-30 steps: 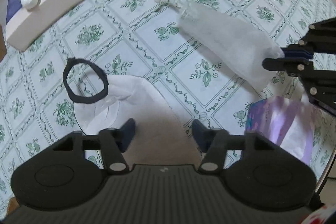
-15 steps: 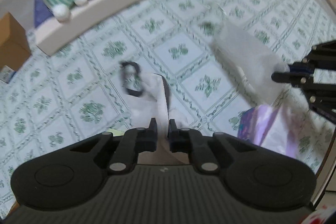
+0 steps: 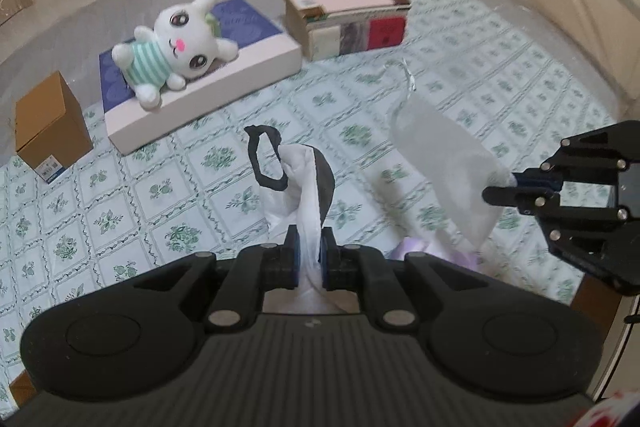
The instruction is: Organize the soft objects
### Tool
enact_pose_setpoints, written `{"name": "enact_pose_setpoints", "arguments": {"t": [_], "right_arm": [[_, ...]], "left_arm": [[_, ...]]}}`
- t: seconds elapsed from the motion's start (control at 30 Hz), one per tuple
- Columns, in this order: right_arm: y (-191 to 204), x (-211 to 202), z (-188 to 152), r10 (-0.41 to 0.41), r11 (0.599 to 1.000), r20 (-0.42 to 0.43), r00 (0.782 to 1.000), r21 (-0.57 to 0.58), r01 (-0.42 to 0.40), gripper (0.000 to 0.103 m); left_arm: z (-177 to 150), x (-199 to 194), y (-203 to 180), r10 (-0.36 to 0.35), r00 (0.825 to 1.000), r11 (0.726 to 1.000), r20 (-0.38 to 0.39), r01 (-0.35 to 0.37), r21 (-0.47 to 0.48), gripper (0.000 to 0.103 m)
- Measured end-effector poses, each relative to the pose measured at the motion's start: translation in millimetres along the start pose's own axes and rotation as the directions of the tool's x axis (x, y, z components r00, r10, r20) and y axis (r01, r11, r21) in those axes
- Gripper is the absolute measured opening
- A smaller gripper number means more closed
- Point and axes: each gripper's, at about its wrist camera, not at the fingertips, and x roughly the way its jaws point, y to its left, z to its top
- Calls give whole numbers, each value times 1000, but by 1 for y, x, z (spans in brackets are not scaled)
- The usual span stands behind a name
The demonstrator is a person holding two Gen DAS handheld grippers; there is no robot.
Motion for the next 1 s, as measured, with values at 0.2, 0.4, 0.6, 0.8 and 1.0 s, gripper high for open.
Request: {"name": "enact_pose_setpoints", "arguments": {"t": [0.2, 0.4, 0.6, 0.8, 1.0], "right_arm": [[16, -38, -5, -3, 1000, 30, 1000, -8, 4, 5], [30, -71, -16, 2, 1000, 55, 998, -6, -2, 5], [46, -93, -35, 15, 1000, 76, 997, 8, -15, 4], [62, -100, -50, 35, 999, 85, 996, 19, -37, 4], [80, -112, -61, 40, 999, 119, 992, 19, -43, 4]], "left_arm": [[-16, -31, -24, -35, 998, 999, 55, 36, -10, 8], [-43, -57, -41, -61, 992, 997, 111, 65, -38, 8], [-73, -76, -49, -61, 983, 993, 173, 78, -89, 8], [-103, -92, -55, -46, 974, 989, 222, 76, -127, 8], [-128, -105, -61, -45, 961, 981, 273, 94, -170, 8]]}}
